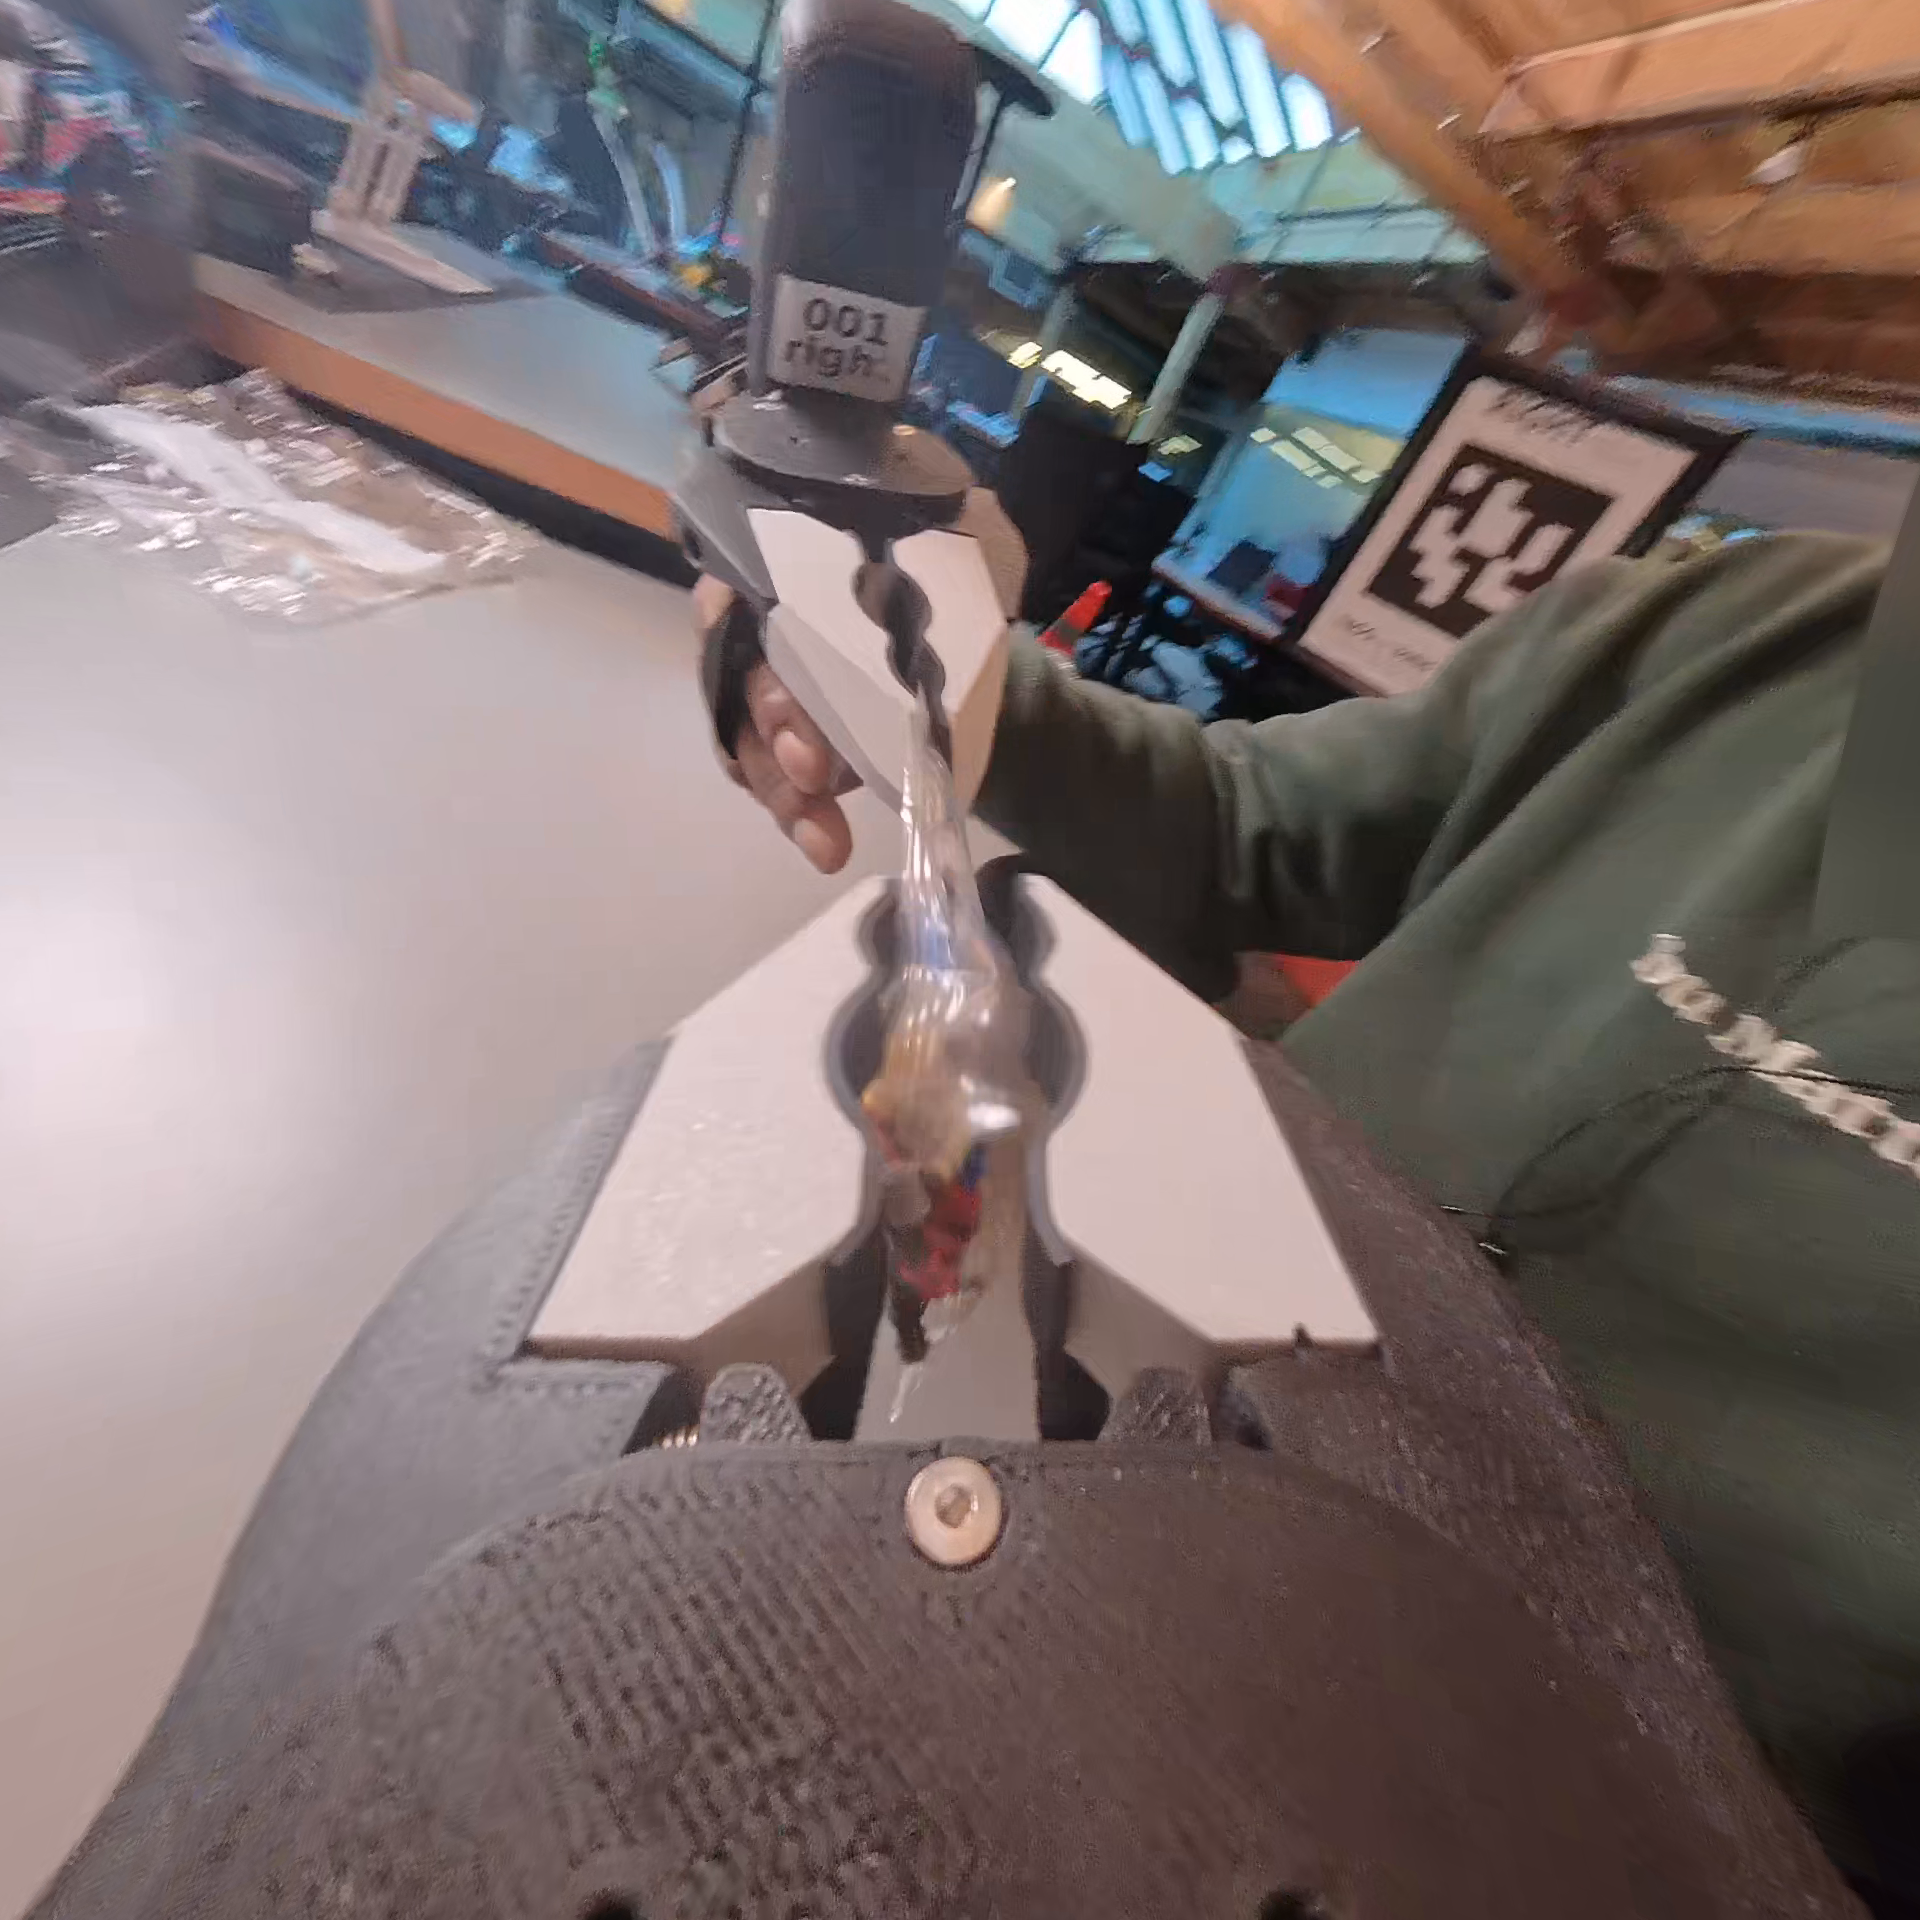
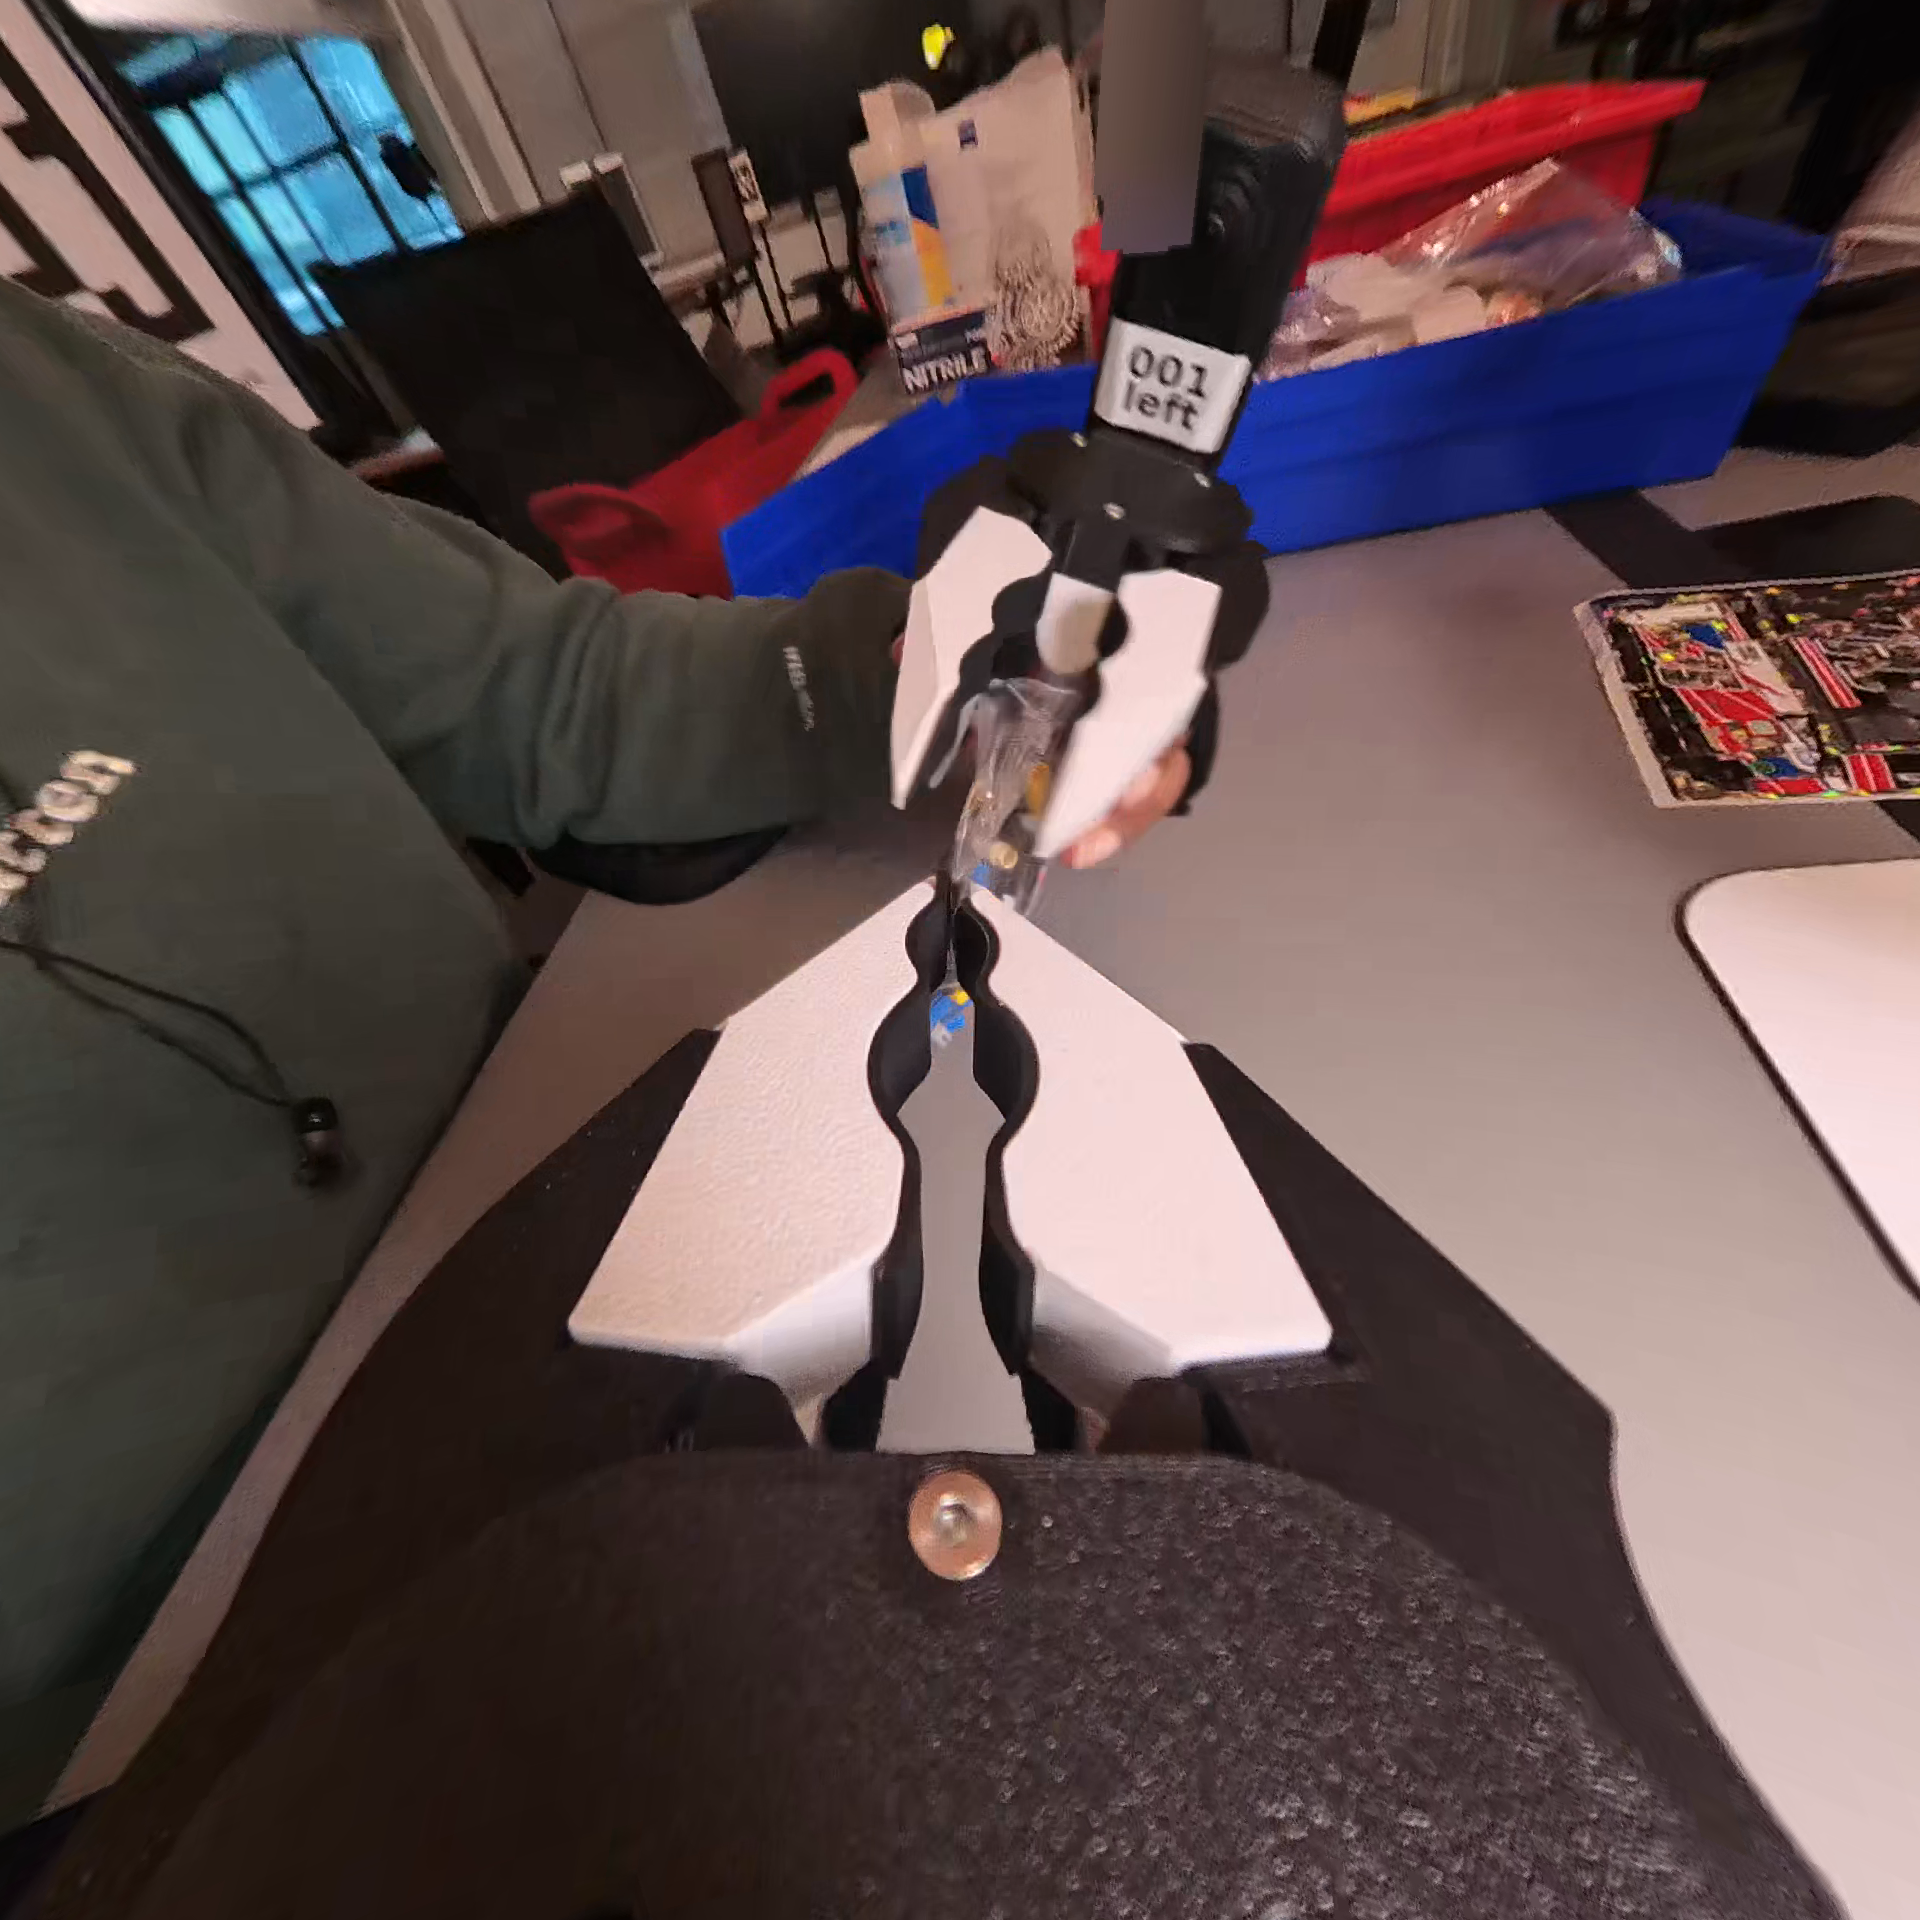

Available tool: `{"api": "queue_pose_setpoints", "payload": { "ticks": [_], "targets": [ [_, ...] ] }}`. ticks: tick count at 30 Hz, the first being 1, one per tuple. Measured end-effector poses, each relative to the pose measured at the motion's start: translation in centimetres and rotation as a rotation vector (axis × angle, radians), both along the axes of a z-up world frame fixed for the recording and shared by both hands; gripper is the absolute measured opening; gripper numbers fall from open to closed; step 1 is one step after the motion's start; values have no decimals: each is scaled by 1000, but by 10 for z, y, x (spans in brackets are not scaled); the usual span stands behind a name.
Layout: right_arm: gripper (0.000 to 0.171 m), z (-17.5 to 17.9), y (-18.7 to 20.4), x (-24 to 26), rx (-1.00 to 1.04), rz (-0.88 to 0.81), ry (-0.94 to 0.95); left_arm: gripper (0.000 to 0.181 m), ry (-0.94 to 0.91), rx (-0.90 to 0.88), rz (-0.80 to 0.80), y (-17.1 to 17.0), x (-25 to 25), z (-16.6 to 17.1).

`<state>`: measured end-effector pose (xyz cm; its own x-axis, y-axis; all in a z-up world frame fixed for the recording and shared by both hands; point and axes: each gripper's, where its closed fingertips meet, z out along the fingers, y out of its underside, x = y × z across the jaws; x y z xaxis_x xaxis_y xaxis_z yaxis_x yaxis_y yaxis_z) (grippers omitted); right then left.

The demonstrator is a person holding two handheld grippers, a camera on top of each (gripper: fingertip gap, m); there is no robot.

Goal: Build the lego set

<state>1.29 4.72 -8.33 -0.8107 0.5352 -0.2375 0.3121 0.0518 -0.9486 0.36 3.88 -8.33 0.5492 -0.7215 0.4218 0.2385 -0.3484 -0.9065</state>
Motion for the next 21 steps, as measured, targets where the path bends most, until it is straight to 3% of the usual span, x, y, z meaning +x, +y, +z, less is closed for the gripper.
{"api": "queue_pose_setpoints", "payload": {
  "ticks": [4,7,10,17,20,21],
  "targets": [
    [0,-28,13,-11,-3,-74,-52,0,102,-102,149,11,-27,-22],
    [0,-45,35,-14,-55,-112,-112,0,101,-167,201,14,-42,-39],
    [0,-61,35,-14,-15,-102,-155,0,221,-232,203,14,-43,-61],
    [0,-66,39,-17,-68,-97,-190,0,168,-282,138,8,-41,-64],
    [24,-67,42,-24,-97,-148,-173,0,95,-312,118,8,-43,-66],
    [17,-65,41,-25,-110,-147,-162,0,72,-323,122,9,-45,-67]
  ]
}}
